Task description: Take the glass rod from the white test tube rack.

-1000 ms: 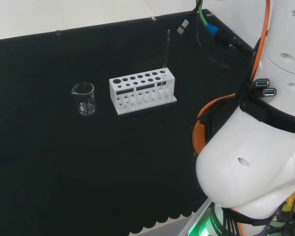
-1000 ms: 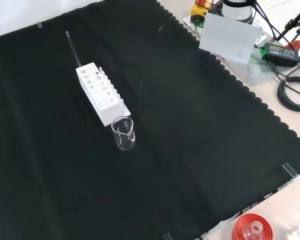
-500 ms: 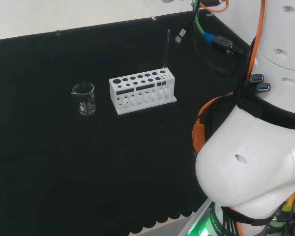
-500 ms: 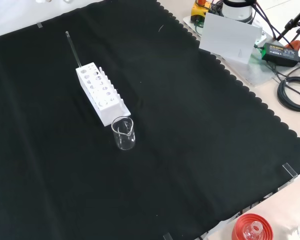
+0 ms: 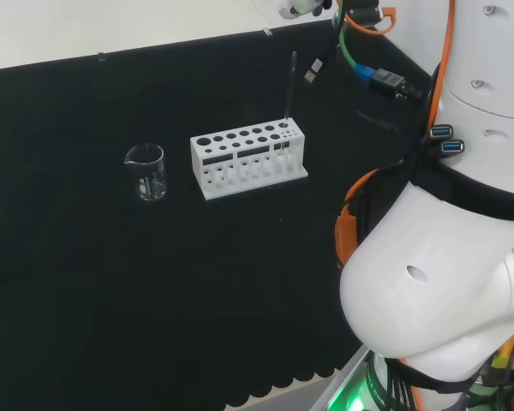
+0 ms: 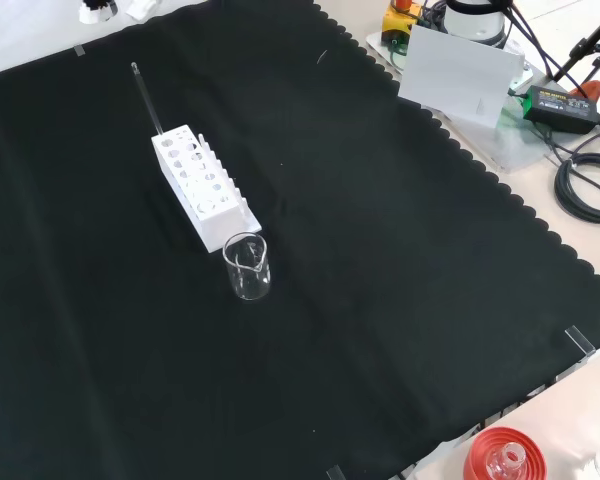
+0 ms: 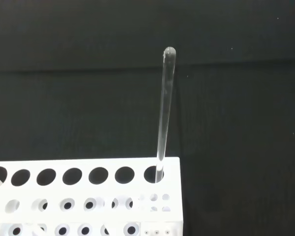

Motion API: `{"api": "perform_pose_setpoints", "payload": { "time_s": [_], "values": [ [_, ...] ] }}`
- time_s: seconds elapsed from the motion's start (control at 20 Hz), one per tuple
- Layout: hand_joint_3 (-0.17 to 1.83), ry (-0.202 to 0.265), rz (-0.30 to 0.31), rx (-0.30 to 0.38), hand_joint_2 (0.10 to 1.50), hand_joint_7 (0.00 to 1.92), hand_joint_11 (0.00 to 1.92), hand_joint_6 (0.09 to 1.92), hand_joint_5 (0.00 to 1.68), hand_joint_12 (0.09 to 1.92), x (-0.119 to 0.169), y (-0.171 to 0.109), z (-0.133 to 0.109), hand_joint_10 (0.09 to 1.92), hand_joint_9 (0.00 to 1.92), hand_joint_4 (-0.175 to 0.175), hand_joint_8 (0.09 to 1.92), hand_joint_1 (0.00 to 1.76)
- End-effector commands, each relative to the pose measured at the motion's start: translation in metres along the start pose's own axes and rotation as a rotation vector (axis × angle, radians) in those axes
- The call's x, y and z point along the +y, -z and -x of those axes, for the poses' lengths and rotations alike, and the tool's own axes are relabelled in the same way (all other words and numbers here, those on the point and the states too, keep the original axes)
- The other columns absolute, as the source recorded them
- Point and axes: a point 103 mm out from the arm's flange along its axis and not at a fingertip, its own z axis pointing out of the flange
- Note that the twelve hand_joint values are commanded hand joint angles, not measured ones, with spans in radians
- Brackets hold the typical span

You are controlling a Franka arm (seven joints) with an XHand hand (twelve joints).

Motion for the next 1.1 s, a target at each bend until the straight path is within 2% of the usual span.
{"api": "perform_pose_setpoints", "payload": {
  "time_s": [0.05, 1.1],
  "values": [
    [-0.17, 0.01, -0.008, 0.004, 1.25, 0.6, 0.56, 0.55, 0.31, 1.33, 0.003, -0.009, 0.002, 0.82, 0.75, -0.08, 0.87, 0.47],
    [-0.17, 0.03, -0.065, -0.005, 1.24, 0.62, 0.61, 0.6, 0.31, 1.33, 0.023, -0.058, 0.0, 0.83, 0.79, -0.088, 0.87, 0.47]
  ]
}}
